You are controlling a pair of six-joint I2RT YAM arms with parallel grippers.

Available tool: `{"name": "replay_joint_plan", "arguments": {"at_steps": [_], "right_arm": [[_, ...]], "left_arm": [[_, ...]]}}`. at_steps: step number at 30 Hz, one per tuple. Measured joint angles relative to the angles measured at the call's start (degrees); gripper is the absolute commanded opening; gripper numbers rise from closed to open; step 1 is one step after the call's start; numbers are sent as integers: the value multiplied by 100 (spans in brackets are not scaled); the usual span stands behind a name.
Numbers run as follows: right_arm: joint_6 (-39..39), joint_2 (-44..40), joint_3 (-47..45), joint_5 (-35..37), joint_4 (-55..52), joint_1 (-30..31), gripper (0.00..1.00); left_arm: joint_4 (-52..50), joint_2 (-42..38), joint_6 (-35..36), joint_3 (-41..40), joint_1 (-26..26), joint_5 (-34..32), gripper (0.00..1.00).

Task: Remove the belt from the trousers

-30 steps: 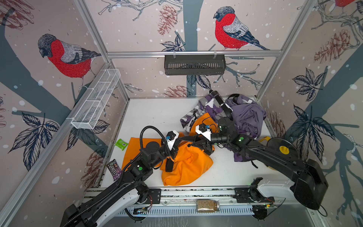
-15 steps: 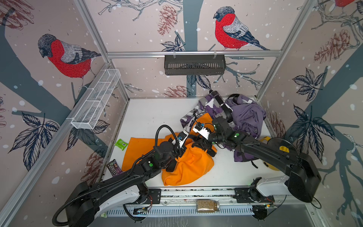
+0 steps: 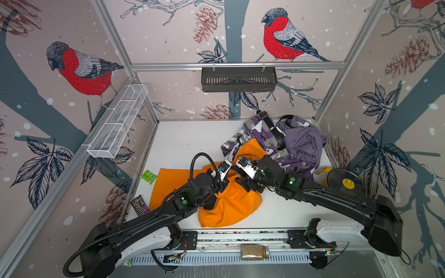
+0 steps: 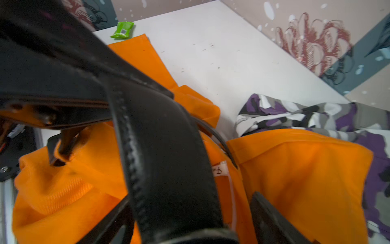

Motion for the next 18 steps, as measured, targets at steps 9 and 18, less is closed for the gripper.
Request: {"name": "replay_joint_plan", "arguments": {"at_steps": [9,18], "right_arm": [[-273,50,-2,-44,227,-133,77],[-413,116,-72,-85,361,-118,51]], "left_arm": [[-55,122,-114,105,0,-87,0],[-210,144,-151,168,0,-136,0]]}}
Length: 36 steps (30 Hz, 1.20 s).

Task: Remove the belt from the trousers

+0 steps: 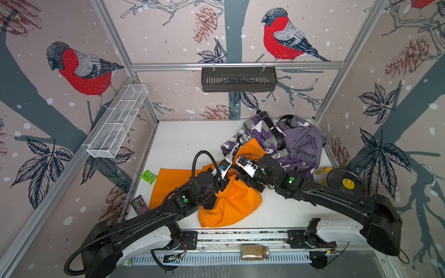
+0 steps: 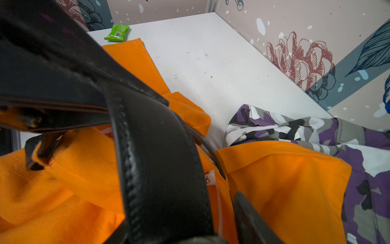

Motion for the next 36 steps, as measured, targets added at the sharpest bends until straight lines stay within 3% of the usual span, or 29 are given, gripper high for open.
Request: {"name": "replay_joint_plan", "arguments": {"at_steps": [5,11,15,18,30,36], "right_arm": [[-76,-81,0,-15,-2,-7,32],[-9,-177,0,-201,-17,-151,20],[63,-302,-33,-678,2,-446,12],[166,-407,-98,-1233,57,-741,1],[164,-444,-151,-3388,63,-1646,0],[28,-616,-109,-4059,-177,-1834,0]], "left_arm": [[-79,50,-76,22,0,-39,0],[-105,114,-164,55,-7,-63,0],[-133,151,-299,87,-28,-70,0],[-127,184,-400,111,-42,-20,0],[-160,-109,-780,103,-63,44,0],[-146,-490,-363,9,181,850,0]]}}
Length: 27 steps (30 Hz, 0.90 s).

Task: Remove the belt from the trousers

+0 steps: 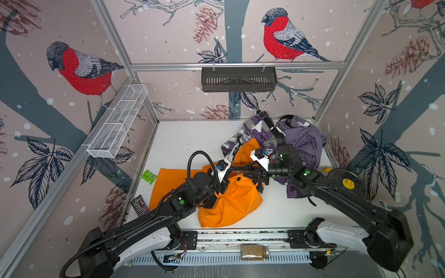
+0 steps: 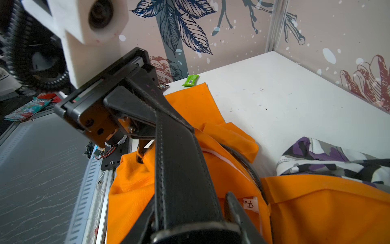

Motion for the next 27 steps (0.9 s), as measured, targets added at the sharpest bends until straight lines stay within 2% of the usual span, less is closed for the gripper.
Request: {"name": "replay_joint_plan", "arguments": {"at_steps": [3,8,12,16,20,24,27], "right_arm": [[-164,11,391,-144,-369,-31,0],[-706,389,1773,-122,-1464,-31,0],[-1246,817,2911,175,-2511,-2,0],[-1526,1167,3410,748,-3110,269,0],[-1659,1414,3432,1045,-3543,485,0],[-1690,1480,3434,1198,-3648,494,0],[-1781,1506,3501,1204,-3729,505,0]], "left_arm": [[166,-151,649,-22,39,90,0],[586,-37,1690,319,111,31,0],[752,262,2590,710,162,-59,0],[796,625,3265,1154,168,-83,0],[780,957,3644,1270,13,-26,19],[811,935,3672,977,-50,125,49],[846,798,3670,750,-59,127,61]]}}
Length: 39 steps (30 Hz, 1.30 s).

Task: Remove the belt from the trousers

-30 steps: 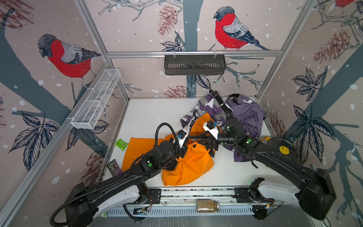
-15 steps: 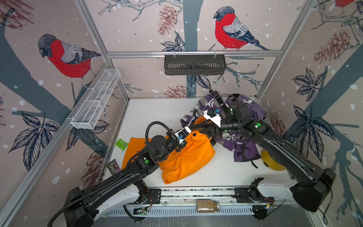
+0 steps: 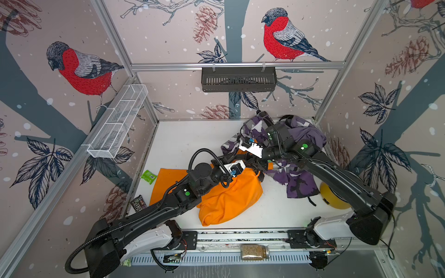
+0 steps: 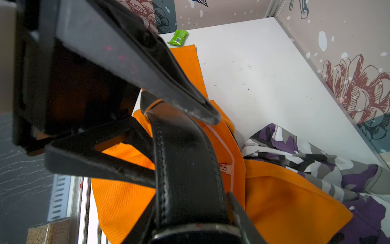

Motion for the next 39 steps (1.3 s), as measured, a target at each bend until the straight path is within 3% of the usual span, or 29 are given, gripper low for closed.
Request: {"name": "replay_joint_plan", "arguments": {"at_steps": [4,6,7,8,10,14,19,24,29,31,36,39], "right_arm": [[-22,74,76,0,-42,35,0],[-24,105,94,0,-68,39,0],[-24,120,101,0,-85,46,0],[-24,133,101,9,-90,57,0],[-24,142,70,46,-50,55,0],[11,122,-289,-50,118,-31,0],[142,127,-892,-192,538,-199,0],[297,114,-1156,-693,1456,-313,0],[420,33,-1366,-1211,1762,-363,0],[448,125,-1366,-1283,1762,-348,0],[525,487,-1786,-1327,1805,-350,1],[645,525,-2170,-1320,2127,-348,25]], "left_arm": [[74,39,55,-37,4,-15,66],[52,184,155,46,4,-48,66],[46,267,155,85,9,-66,60],[20,354,173,129,11,-74,46],[-70,494,188,208,11,-52,0],[22,629,-85,323,9,-221,0],[-13,382,-643,-153,166,-605,0],[-192,-175,-1287,-474,619,-223,0],[-282,-643,-1797,-796,750,337,0],[-280,-684,-2159,-922,719,404,0],[-219,-354,-3014,-1362,166,-216,0],[-223,-133,-3357,-1399,85,-334,0]]}}
